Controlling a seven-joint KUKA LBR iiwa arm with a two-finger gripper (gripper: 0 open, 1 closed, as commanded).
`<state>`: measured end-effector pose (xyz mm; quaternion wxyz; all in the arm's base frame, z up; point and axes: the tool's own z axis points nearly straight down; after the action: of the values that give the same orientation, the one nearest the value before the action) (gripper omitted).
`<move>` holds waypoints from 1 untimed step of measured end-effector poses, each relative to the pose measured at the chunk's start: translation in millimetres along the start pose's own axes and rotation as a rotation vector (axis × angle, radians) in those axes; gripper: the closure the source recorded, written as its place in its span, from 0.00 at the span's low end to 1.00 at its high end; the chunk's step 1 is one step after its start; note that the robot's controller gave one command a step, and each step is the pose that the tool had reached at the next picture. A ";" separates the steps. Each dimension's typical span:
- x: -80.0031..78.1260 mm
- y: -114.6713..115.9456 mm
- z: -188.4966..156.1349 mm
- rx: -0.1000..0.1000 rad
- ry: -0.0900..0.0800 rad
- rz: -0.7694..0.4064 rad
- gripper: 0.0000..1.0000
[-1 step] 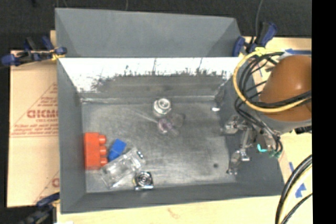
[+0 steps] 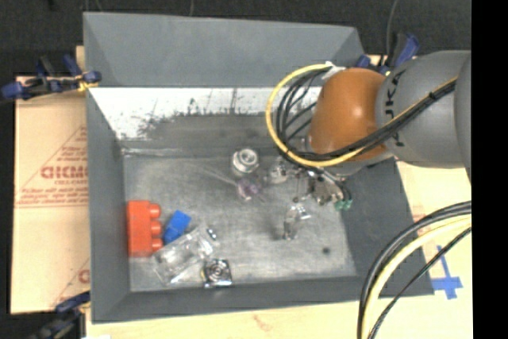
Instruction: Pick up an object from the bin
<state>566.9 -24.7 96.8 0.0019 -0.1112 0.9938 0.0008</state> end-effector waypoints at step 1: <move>-40.6 36.2 -10.6 0.002 -0.003 -0.167 0.00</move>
Offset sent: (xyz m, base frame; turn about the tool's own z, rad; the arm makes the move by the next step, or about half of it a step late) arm 0.0295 0.0439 0.0095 -0.1682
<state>598.4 19.5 107.6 0.0038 -0.1938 0.9810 -0.0002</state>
